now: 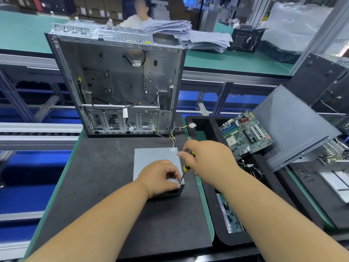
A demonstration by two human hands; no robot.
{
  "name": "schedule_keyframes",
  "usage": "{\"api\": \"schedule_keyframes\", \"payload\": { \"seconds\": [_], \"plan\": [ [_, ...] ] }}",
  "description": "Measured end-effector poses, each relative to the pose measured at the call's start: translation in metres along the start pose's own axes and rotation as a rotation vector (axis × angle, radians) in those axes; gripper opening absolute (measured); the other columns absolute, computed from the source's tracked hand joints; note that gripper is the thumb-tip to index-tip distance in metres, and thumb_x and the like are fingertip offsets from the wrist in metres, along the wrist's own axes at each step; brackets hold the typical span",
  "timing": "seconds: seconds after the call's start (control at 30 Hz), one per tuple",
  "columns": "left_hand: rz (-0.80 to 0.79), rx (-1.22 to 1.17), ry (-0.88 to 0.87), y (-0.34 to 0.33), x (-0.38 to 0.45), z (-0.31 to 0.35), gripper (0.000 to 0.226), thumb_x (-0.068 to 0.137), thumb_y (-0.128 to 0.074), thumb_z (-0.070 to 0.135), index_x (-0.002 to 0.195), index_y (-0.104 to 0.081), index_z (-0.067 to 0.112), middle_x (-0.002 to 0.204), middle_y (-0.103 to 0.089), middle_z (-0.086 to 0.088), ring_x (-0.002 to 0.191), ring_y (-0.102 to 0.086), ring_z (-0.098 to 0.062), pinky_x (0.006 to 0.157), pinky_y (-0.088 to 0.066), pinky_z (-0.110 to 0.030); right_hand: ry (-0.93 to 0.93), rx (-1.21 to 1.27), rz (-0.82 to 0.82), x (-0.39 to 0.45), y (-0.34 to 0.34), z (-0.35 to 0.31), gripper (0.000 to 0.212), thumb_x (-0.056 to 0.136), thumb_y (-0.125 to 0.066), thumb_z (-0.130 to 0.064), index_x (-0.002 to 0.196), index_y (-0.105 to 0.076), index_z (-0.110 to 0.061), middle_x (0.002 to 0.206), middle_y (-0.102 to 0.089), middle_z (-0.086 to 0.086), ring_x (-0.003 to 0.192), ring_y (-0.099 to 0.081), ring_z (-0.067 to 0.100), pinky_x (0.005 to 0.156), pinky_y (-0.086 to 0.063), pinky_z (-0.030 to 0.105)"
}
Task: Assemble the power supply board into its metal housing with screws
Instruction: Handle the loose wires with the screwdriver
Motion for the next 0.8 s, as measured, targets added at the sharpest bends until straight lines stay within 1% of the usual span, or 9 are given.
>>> {"api": "schedule_keyframes", "payload": {
  "seconds": [0.07, 0.13, 0.2, 0.33, 0.4, 0.5, 0.63, 0.73, 0.8],
  "plan": [
    [-0.003, 0.002, 0.001, 0.0001, -0.0002, 0.0003, 0.021, 0.071, -0.081, 0.031, 0.074, -0.063, 0.042, 0.087, -0.064, 0.01, 0.086, -0.056, -0.005, 0.077, -0.046, -0.021, -0.016, 0.043, -0.003, -0.0002, -0.0015, 0.0008, 0.027, 0.099, -0.04, -0.049, 0.11, -0.056, -0.029, 0.088, -0.065, -0.005, 0.083, -0.058, 0.02, 0.059, -0.041, 0.031],
    [-0.001, 0.002, 0.004, 0.0006, -0.0004, 0.0014, 0.02, 0.071, -0.08, 0.031, 0.074, -0.064, 0.042, 0.088, -0.064, 0.011, 0.086, -0.056, -0.005, 0.078, -0.047, -0.022, 0.013, 0.128, -0.014, 0.0004, -0.0004, 0.0003, 0.027, 0.096, -0.044, -0.036, 0.12, -0.055, -0.028, 0.102, -0.061, -0.005, 0.086, -0.055, 0.02, 0.063, -0.041, 0.032],
    [0.001, -0.003, 0.003, 0.001, -0.0006, 0.0019, 0.021, 0.071, -0.08, 0.03, 0.074, -0.063, 0.042, 0.087, -0.063, 0.011, 0.086, -0.056, -0.005, 0.078, -0.047, -0.023, 0.053, 0.157, -0.019, 0.0007, 0.0014, 0.0001, 0.034, 0.094, -0.047, -0.032, 0.129, -0.05, -0.03, 0.098, -0.058, -0.007, 0.084, -0.052, 0.018, 0.065, -0.042, 0.033],
    [-0.003, -0.01, -0.005, 0.0013, -0.0011, 0.002, 0.021, 0.072, -0.08, 0.029, 0.075, -0.064, 0.042, 0.086, -0.063, 0.011, 0.086, -0.056, -0.005, 0.078, -0.047, -0.023, 0.003, 0.027, 0.012, 0.0007, 0.0004, 0.004, 0.03, 0.098, -0.04, -0.053, 0.113, -0.055, -0.032, 0.07, -0.058, -0.009, 0.075, -0.053, 0.017, 0.057, -0.039, 0.031],
    [0.0, -0.006, -0.003, 0.0011, -0.0013, 0.0018, 0.022, 0.071, -0.081, 0.03, 0.074, -0.064, 0.043, 0.086, -0.063, 0.012, 0.086, -0.056, -0.004, 0.079, -0.047, -0.023, 0.001, 0.052, -0.007, -0.001, -0.0012, 0.004, 0.031, 0.097, -0.038, -0.054, 0.106, -0.056, -0.031, 0.077, -0.063, -0.008, 0.079, -0.057, 0.017, 0.057, -0.038, 0.03],
    [0.0, -0.012, 0.003, 0.0014, -0.0013, 0.0018, 0.022, 0.071, -0.081, 0.029, 0.074, -0.064, 0.042, 0.084, -0.061, 0.013, 0.081, -0.055, -0.003, 0.077, -0.047, -0.023, 0.053, 0.129, -0.005, -0.0018, 0.0022, 0.0012, 0.028, 0.092, -0.045, -0.037, 0.118, -0.052, -0.029, 0.096, -0.06, -0.006, 0.085, -0.055, 0.021, 0.065, -0.044, 0.032],
    [-0.002, -0.002, 0.002, 0.0014, -0.0013, 0.0015, 0.025, 0.071, -0.081, 0.03, 0.072, -0.061, 0.045, 0.084, -0.061, 0.014, 0.082, -0.054, -0.001, 0.073, -0.043, -0.016, 0.043, 0.078, 0.019, -0.0007, 0.0034, 0.0016, 0.024, 0.096, -0.047, -0.045, 0.116, -0.052, -0.032, 0.078, -0.062, -0.007, 0.078, -0.055, 0.02, 0.062, -0.046, 0.032],
    [-0.002, 0.01, 0.002, 0.0009, -0.001, 0.0014, 0.025, 0.071, -0.081, 0.03, 0.072, -0.061, 0.044, 0.085, -0.062, 0.014, 0.083, -0.054, -0.001, 0.072, -0.04, -0.013, -0.003, 0.026, -0.025, -0.0003, 0.0009, 0.0039, 0.032, 0.097, -0.038, -0.057, 0.099, -0.057, -0.031, 0.081, -0.07, -0.007, 0.08, -0.059, 0.017, 0.065, -0.049, 0.031],
    [-0.001, 0.015, 0.005, 0.0009, -0.0006, 0.0011, 0.023, 0.071, -0.081, 0.03, 0.073, -0.062, 0.044, 0.086, -0.062, 0.013, 0.084, -0.055, -0.002, 0.073, -0.042, -0.015, 0.005, 0.074, -0.022, -0.0011, 0.0008, 0.0029, 0.025, 0.097, -0.041, -0.049, 0.103, -0.056, -0.03, 0.089, -0.067, -0.008, 0.084, -0.059, 0.018, 0.064, -0.047, 0.03]
  ]
}}
Point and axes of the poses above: each hand's wrist, its own x-axis towards the middle knuckle, its own y-axis out of the back of the hand, z = x × y, the point moved 3 cm from there along x, towards the middle knuckle
